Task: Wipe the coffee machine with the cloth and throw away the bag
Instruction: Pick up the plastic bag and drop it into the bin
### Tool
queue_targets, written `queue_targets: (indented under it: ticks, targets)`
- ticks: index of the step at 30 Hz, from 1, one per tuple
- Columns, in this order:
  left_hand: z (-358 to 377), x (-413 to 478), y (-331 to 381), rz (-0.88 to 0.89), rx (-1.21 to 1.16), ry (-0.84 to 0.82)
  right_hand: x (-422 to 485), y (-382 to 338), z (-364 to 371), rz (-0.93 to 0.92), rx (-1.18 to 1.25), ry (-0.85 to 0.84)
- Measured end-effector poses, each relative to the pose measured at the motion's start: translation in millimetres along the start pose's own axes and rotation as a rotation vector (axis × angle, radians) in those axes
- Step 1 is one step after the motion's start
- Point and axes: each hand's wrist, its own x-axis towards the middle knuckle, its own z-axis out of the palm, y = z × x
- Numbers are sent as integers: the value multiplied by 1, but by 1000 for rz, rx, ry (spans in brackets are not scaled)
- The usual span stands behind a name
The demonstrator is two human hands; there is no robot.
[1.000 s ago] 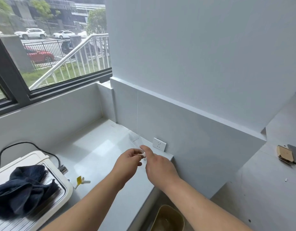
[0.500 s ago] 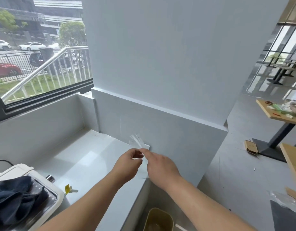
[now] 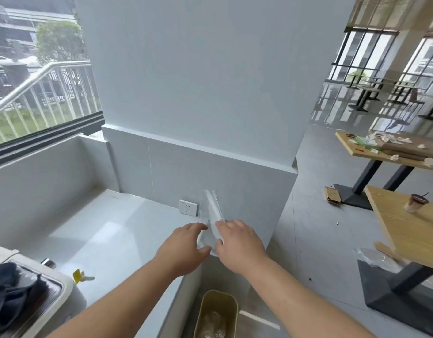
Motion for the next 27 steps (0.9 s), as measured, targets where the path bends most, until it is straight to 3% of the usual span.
queue_targets:
  ticks: [9,27]
  targets:
    - [34,22,-23,-30,331,24,13,26,54,-7,-56,-130]
    - [123,83,-79,-129,405,-89,35,91,143,7,14,-352]
